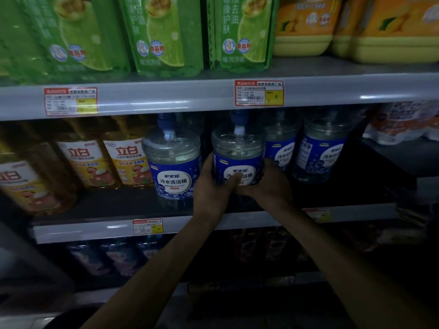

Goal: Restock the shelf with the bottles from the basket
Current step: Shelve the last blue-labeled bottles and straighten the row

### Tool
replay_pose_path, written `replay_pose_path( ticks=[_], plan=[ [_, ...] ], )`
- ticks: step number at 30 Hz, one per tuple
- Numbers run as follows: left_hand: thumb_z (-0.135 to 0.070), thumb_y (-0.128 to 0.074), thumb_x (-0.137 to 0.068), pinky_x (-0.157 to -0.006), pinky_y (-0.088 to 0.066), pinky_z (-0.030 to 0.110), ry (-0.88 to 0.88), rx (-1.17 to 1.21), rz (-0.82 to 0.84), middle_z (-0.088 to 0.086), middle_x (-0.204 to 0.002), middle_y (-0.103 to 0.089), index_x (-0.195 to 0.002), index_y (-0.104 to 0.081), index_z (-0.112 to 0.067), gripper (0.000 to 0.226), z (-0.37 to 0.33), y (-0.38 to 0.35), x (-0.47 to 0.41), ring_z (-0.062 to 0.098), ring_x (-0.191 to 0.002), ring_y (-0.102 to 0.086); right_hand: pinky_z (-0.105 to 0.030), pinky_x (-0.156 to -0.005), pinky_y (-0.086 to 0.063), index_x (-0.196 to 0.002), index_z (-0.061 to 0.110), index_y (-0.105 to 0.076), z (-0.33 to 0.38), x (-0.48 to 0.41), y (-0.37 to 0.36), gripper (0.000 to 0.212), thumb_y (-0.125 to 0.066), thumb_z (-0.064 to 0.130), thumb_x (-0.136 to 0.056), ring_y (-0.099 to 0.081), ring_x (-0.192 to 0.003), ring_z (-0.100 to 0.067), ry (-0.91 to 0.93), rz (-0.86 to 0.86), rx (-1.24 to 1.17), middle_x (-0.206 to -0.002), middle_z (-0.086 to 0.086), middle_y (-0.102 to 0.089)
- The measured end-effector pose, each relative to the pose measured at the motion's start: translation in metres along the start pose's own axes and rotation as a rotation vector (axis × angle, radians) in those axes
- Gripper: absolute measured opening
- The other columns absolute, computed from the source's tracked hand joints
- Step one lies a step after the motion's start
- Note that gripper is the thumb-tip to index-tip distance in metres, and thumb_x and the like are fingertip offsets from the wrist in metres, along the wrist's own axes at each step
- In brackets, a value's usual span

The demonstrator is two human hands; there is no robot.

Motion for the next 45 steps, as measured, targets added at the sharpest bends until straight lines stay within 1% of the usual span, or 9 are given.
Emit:
replay_pose_path(
  ticks=[7,11,17,20,23,25,30,34,45],
  plan=[
    [-0.003,-0.077,-0.089,-0.091,-0.056,0.015,0.035,0.039,-0.001,-0.004,-0.134,-0.066,-0.149,-0.049,-0.015,0.067,-0.007,-0.007,0.014,-0.006,-0.113,-0.064,-0.034,-0.095,-0.055,-0.131,0.031,-0.054,-0.002,0.004,0.006,0.072,-0.088,0.007,-0.072,-0.065,-0.114,-0.014,-0.037,0.112,-0.101,-0.121,0.009,-0.067],
    [0.003,-0.073,-0.089,-0.082,-0.055,0.009,0.122,0.092,-0.007,-0.009,-0.119,-0.068,-0.143,-0.052,-0.015,0.060,-0.010,-0.007,0.022,-0.017,-0.097,-0.064,-0.011,-0.071,-0.049,-0.140,0.030,-0.046,0.002,0.021,0.016,0.074,-0.079,-0.001,-0.081,-0.059,-0.099,0.000,-0.135,0.156,-0.157,-0.103,0.026,-0.054],
    [0.004,-0.066,-0.094,-0.086,-0.059,0.022,0.290,0.228,-0.019,-0.013,-0.107,-0.068,-0.122,-0.053,-0.030,0.046,-0.013,-0.012,0.031,-0.004,-0.095,-0.068,-0.033,-0.091,-0.055,-0.151,0.028,-0.040,0.003,0.029,0.021,0.081,-0.075,-0.004,-0.085,-0.056,-0.108,-0.013,-0.259,0.201,-0.272,-0.111,0.013,-0.056],
    [0.002,-0.067,-0.094,-0.099,-0.057,0.038,0.357,0.296,-0.038,-0.007,-0.111,-0.069,-0.124,-0.052,-0.029,0.045,-0.016,-0.014,0.031,0.014,-0.107,-0.068,-0.034,-0.082,-0.057,-0.138,0.035,-0.049,0.003,0.026,0.020,0.072,-0.072,-0.010,-0.085,-0.062,-0.099,-0.014,-0.287,0.198,-0.326,-0.103,0.010,-0.062],
    [0.005,-0.066,-0.093,-0.101,-0.056,0.039,0.390,0.331,-0.055,-0.001,-0.116,-0.070,-0.129,-0.054,-0.019,0.045,-0.020,-0.015,0.030,0.018,-0.109,-0.068,-0.032,-0.080,-0.057,-0.101,0.044,-0.055,0.000,0.023,0.019,0.060,-0.069,-0.012,-0.086,-0.065,-0.093,-0.010,-0.264,0.200,-0.328,-0.096,0.010,-0.066],
    [0.005,-0.066,-0.092,-0.103,-0.056,0.042,0.387,0.334,-0.048,0.006,-0.126,-0.070,-0.142,-0.053,-0.010,0.054,-0.022,-0.016,0.027,0.021,-0.114,-0.068,-0.028,-0.080,-0.058,-0.095,0.048,-0.054,0.000,0.020,0.017,0.063,-0.070,-0.012,-0.085,-0.066,-0.094,-0.008,-0.241,0.204,-0.337,-0.101,0.010,-0.070],
    [0.004,-0.065,-0.093,-0.095,-0.055,0.030,0.411,0.352,-0.093,-0.009,-0.107,-0.067,-0.139,-0.051,-0.020,0.054,-0.021,-0.016,0.018,0.011,-0.102,-0.066,-0.020,-0.078,-0.056,-0.097,0.049,-0.054,-0.001,0.013,0.007,0.065,-0.071,-0.012,-0.083,-0.064,-0.089,0.005,-0.201,0.213,-0.338,-0.095,0.025,-0.067],
    [-0.001,-0.065,-0.092,-0.102,-0.055,0.037,0.429,0.330,-0.098,0.002,-0.129,-0.070,-0.148,-0.053,-0.015,0.058,-0.015,-0.014,0.013,0.019,-0.117,-0.066,-0.018,-0.072,-0.056,-0.115,0.043,-0.055,0.003,0.008,0.001,0.067,-0.066,-0.015,-0.083,-0.063,-0.097,0.002,-0.224,0.194,-0.348,-0.098,0.023,-0.066],
    [-0.007,-0.066,-0.092,-0.111,-0.050,0.042,0.446,0.333,-0.061,0.000,-0.140,-0.064,-0.158,-0.041,-0.026,0.073,-0.005,-0.019,-0.004,0.020,-0.125,-0.061,-0.026,-0.076,-0.061,-0.144,0.039,-0.048,0.001,-0.001,-0.020,0.083,-0.058,-0.018,-0.085,-0.064,-0.108,-0.007,-0.305,0.179,-0.471,-0.125,0.012,-0.064]
  ],
)
Point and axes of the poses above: each hand's wrist, its own x-axis away from the middle knuckle, its own y-axis out of the back of the hand, z = x × y, the point moved 2 cm from there along -x, towards the middle knuckle
